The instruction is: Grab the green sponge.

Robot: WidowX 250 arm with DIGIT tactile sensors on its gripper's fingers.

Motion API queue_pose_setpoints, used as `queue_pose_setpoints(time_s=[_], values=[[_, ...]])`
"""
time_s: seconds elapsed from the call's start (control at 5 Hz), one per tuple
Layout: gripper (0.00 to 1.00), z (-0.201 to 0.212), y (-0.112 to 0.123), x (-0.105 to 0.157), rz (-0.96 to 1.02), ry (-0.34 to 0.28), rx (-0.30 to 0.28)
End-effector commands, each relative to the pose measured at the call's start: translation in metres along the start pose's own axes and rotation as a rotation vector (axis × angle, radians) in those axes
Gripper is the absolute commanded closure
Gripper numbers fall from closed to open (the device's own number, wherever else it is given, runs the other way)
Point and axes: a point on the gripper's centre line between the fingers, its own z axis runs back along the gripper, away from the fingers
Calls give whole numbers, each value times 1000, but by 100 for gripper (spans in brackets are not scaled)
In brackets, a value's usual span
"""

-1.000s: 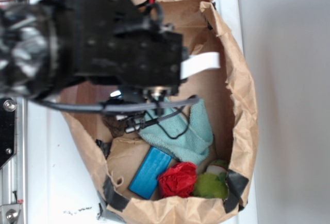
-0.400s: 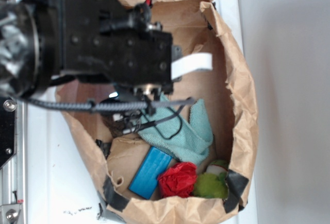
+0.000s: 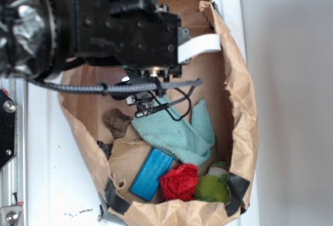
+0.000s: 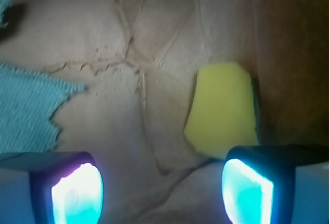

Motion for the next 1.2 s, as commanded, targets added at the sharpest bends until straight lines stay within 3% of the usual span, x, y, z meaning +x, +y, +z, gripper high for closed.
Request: queue_pose_setpoints(time_s=[0.0, 0.4, 0.8, 1.0], values=[[0, 11, 26, 4, 25, -17, 3], [0, 10, 32, 14, 51, -10, 13], [0, 0, 35, 20, 83, -80, 63], [0, -3, 36, 21, 85, -81, 74]])
